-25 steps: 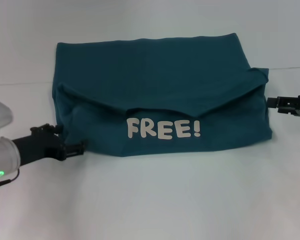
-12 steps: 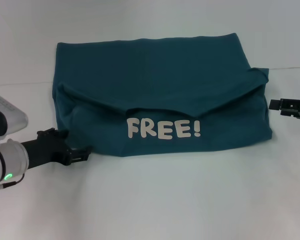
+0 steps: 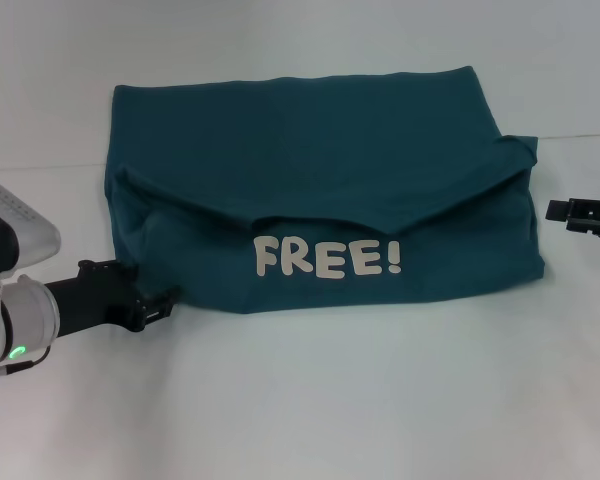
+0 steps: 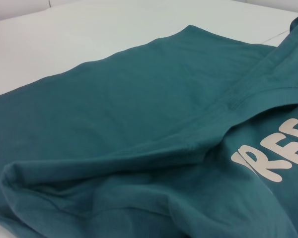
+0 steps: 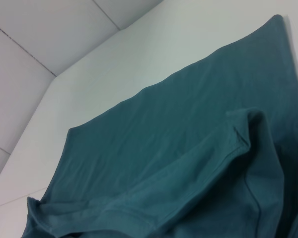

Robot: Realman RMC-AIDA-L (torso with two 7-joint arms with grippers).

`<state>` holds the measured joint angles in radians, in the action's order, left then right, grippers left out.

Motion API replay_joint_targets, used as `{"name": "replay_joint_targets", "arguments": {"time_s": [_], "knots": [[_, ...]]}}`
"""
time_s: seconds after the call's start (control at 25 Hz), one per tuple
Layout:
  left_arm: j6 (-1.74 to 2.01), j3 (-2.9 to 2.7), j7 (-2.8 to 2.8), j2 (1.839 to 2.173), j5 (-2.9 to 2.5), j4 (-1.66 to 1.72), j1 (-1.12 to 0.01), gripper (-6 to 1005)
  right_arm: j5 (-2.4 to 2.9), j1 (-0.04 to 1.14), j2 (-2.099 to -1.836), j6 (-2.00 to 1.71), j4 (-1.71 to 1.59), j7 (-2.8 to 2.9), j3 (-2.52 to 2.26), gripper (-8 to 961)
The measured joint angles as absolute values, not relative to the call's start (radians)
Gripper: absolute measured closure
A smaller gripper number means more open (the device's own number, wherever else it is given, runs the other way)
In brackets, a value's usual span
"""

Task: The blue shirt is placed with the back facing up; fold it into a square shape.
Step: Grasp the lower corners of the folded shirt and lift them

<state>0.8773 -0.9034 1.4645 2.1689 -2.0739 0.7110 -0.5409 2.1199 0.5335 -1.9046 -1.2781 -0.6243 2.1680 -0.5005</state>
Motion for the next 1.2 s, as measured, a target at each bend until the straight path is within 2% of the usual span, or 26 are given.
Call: {"name": "replay_joint_targets", "arguments": {"time_s": [0.16,0.48,0.72,0.92,1.2], "knots": [[0.879,-0.904,1.47,2.169,-2.074,0.715,-0.54,413,2.12,0.53,-1.905,-1.277,-0.624,2.168,-0.491,423],[0.879,-0.905,1.475,2.169,-2.074,0.718,-0.541,625,2.12,0.526,-1.908,-1.28,-0.624,2.165,-0.491,420],[0.888,-0.906,1.483,2.168,-2.082,0.719,-0.546,853,2.123,0.525,-1.908,-1.276,-0.625,2.164,-0.492,419],[0.903,-0.902,1.487,2.166,-2.093,0.728,-0.547,982,2.136,0.517,-1.903,-1.274,-0.625,2.168,-0.503,421],[0.926,-0.902,1.506,2.165,-2.095,0.758,-0.541,981,2.211,0.513,-1.899,-1.27,-0.629,2.202,-0.505,423]]}}
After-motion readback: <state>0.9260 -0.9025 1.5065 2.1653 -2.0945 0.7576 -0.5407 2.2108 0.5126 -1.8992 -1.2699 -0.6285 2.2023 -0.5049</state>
